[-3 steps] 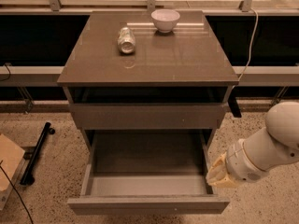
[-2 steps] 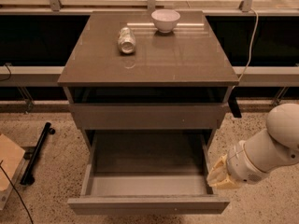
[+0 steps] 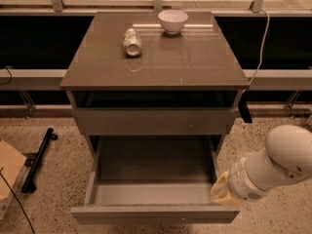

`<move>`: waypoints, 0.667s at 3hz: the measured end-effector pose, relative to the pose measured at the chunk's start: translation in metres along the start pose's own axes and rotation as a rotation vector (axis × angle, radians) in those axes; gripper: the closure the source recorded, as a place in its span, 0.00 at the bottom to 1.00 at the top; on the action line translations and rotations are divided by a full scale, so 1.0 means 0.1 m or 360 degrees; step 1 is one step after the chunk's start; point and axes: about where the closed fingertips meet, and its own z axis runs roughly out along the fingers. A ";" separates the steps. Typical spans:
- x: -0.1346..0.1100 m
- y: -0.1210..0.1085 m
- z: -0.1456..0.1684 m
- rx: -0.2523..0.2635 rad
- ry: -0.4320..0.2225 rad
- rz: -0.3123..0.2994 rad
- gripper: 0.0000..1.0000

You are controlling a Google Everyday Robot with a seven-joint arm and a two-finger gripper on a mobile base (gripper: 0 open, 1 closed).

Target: Close middle drawer

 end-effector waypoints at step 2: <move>0.35 0.13 0.62 -0.0071 -0.0092 0.0079 1.00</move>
Offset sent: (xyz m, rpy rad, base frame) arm -0.0223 -0.0066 -0.1142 0.1165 0.0925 -0.0496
